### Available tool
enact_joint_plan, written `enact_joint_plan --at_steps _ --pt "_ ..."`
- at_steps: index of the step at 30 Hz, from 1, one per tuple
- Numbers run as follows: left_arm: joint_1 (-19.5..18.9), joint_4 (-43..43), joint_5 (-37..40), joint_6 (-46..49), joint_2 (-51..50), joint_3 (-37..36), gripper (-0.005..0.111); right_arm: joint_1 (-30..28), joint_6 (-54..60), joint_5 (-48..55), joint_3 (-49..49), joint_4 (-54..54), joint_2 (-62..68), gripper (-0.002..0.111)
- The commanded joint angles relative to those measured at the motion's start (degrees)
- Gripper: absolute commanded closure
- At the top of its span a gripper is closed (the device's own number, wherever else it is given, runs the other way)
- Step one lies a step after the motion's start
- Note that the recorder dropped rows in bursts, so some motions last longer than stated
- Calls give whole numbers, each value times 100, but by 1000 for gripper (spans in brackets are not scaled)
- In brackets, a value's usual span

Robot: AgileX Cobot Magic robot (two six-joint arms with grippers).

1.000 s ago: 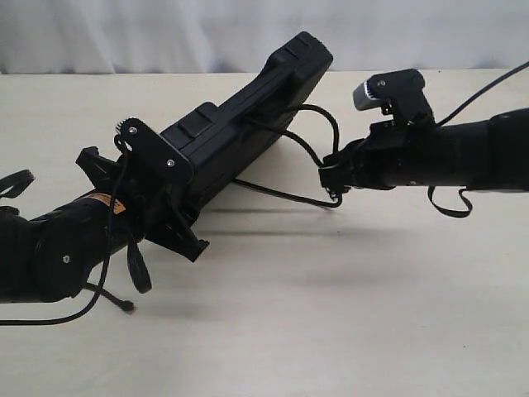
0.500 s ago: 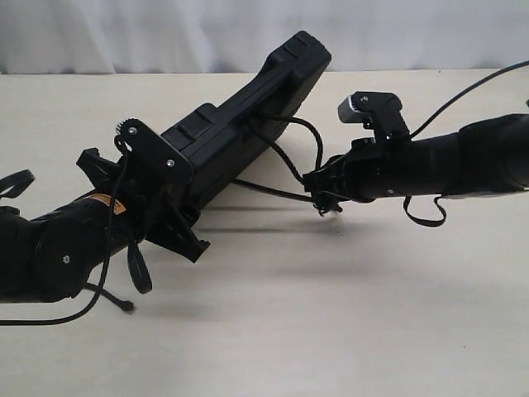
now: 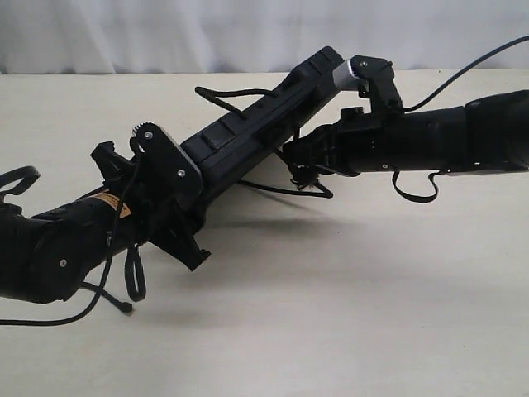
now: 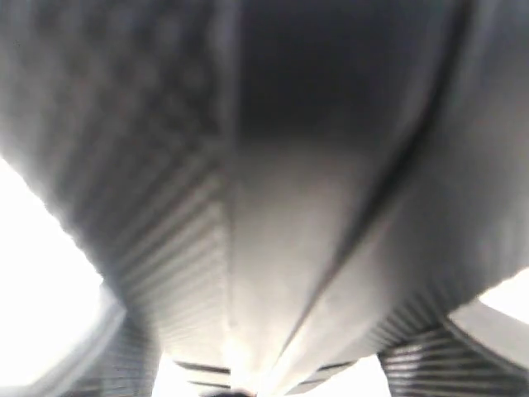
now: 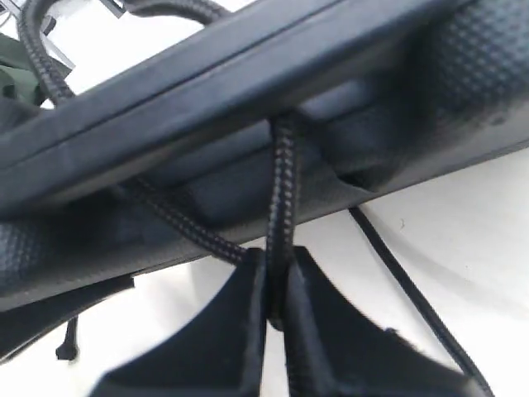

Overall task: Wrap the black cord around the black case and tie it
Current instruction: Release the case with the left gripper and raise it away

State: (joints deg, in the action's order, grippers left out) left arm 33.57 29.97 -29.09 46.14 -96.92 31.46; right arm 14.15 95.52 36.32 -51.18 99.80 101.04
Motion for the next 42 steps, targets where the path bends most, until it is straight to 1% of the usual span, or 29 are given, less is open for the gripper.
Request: enact_joint_plan --at_steps 1,5,6,7,8,9,14,16,17,19,21,22,25,26,28,29,30,32,35,37,40,42 --pt "42 -169 353 -122 33 -6 39 2 60 -42 20 15 -42 104" --pt "42 -188 616 -122 73 -6 21 2 -80 -30 20 -43 -42 104" --pt "42 -200 816 -122 183 -6 19 -8 -80 -65 20 -37 -42 104" --pt "42 -482 1321 -99 499 -6 19 -8 -80 -111 20 -37 -42 104" --pt "42 -535 1641 -99 844 -6 19 -8 -80 -111 20 -37 -42 104" --pt "42 -371 1887 -119 1206 -6 19 -8 -80 -111 20 -37 -42 104" --pt "42 -207 2495 -134 2009 -6 19 -8 -80 -112 20 -25 -42 104" --pt "42 -44 2330 -340 2316 -6 19 -8 -240 -112 20 -25 -42 104" --pt "42 183 1912 -549 2446 -6 19 -8 -240 -112 20 -25 -42 104" --pt "42 598 1354 -764 2493 20 19 -8 -240 -112 20 -25 -42 104" --pt "-6 966 1107 -764 2450 103 19 -8 -240 -112 20 -25 -42 104" --pt "-140 1133 1191 -764 2389 269 19 -8 -240 -112 20 -25 -42 104" --pt "-700 1330 1832 -764 2137 811 19 -8 -240 -112 20 -25 -42 104" --pt "-1026 1437 2393 -764 2038 1147 19 -8 -240 -112 20 -25 -42 104" --pt "-1859 1828 4140 -792 1631 2061 19 -8 -239 -112 20 -42 -42 104" --pt "-2305 1946 5170 -837 1386 2520 19 -8 -239 -112 20 -42 -42 104" --pt "-2655 2057 5946 -935 1131 2987 19 -8 -239 -112 20 -42 -42 104" --pt "-3026 2190 6737 -1163 800 3375 19 -8 -239 -112 20 -42 -42 104" --pt "-3378 2356 7507 -1381 316 3693 19 -8 -239 -112 20 -42 -42 104" --pt "-3490 2628 7851 -1311 73 3786 19 -8 -239 -112 20 -42 -42 104" --pt "-3488 3214 7900 -888 -219 3791 19 -8 -239 -112 20 -42 -42 104" --pt "-3385 3754 7996 -432 -450 3791 19 -8 -239 -112 20 -42 -42 104"
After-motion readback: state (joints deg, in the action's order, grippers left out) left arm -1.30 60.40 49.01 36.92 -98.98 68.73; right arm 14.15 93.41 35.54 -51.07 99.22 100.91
